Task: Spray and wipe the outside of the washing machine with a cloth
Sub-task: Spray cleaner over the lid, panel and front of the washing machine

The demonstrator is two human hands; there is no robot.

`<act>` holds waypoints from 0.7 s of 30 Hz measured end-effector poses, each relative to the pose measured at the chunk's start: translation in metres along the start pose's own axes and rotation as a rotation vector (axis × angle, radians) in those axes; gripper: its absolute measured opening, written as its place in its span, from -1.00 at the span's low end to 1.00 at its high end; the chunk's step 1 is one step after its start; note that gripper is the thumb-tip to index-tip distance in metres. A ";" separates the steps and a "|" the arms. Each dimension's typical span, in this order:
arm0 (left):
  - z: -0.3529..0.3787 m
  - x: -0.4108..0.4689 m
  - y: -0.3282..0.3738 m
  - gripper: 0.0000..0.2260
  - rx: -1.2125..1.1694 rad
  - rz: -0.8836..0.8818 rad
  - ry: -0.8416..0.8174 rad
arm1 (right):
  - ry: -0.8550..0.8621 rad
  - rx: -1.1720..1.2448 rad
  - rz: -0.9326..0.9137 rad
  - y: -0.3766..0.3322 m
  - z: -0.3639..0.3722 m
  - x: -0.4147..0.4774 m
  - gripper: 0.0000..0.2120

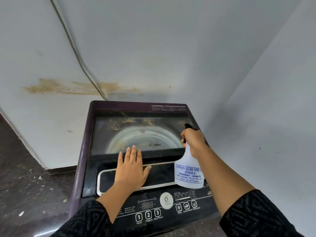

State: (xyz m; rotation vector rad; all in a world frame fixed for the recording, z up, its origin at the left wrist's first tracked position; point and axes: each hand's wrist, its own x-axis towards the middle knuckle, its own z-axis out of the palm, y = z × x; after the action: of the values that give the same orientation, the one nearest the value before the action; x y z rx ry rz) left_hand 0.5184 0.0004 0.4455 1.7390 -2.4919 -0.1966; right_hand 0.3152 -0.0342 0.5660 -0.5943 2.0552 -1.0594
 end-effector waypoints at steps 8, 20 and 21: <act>-0.007 -0.029 -0.029 -0.30 -0.035 -0.113 0.024 | -0.377 -0.206 -0.033 0.000 0.059 -0.082 -0.91; -0.009 -0.107 -0.070 -0.12 -0.048 -0.217 0.050 | -0.444 -0.275 -0.060 0.048 0.141 -0.167 -0.84; -0.008 -0.110 -0.069 -0.17 -0.041 -0.214 0.047 | -0.426 -0.250 -0.057 0.051 0.137 -0.167 -0.82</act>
State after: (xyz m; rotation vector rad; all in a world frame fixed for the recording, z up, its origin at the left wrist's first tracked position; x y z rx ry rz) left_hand 0.6210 0.0796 0.4416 1.9683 -2.2509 -0.2178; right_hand 0.5223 0.0392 0.5366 -0.9236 1.8081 -0.6384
